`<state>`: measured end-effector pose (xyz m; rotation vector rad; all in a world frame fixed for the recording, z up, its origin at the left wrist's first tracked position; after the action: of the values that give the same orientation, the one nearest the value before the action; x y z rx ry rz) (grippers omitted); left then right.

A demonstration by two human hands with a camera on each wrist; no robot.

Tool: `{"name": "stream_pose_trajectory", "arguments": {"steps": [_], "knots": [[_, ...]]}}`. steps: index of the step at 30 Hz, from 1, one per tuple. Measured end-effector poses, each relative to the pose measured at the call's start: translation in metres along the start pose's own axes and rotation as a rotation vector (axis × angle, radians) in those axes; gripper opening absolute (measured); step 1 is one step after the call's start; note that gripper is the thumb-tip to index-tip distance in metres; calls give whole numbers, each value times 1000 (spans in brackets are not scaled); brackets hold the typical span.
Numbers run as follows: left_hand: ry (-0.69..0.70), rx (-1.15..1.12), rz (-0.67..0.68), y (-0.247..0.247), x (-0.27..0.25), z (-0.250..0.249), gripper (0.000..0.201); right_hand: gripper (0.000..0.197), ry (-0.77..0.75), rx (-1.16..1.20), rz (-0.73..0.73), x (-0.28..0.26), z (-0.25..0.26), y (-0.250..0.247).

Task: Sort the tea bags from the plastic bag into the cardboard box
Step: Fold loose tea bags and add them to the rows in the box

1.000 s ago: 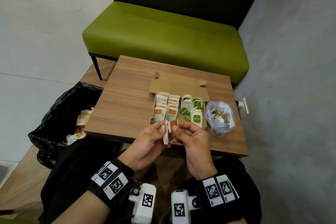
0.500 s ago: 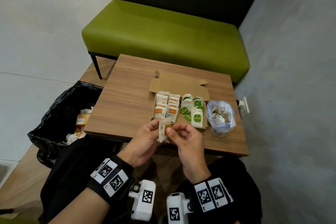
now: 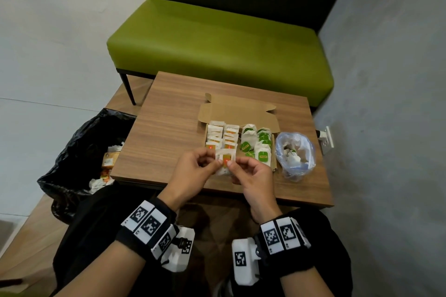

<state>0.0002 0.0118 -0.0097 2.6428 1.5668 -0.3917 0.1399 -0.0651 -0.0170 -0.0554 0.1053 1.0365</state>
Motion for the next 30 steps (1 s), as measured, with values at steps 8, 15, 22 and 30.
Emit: {"name": "stream_pose_trajectory", "arguments": {"steps": [8,15,22,30], "knots": [[6,220,-200,-24,44,1,16,9,-57,-369,-57,58,10,-19],[-133,644,-285,-28,45,26,23,18,108,-802,52,83,-26,-17],[-78,710,-299,-23,39,23,25,12,95,-1085,41,84,-23,-8],[-103,736,-279,-21,39,22,26,24,138,-1130,75,89,-28,-5]]}}
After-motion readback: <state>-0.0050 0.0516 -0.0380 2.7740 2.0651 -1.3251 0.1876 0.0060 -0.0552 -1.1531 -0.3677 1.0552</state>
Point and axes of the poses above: each hand's wrist, its own x-axis towards the middle knuckle, its own y-axis out of the palm, z = x × y, the point moved 8 cm from there along x, towards the middle knuckle, and after that the axes turned 7 degrees about -y, right-handed, at the moved point
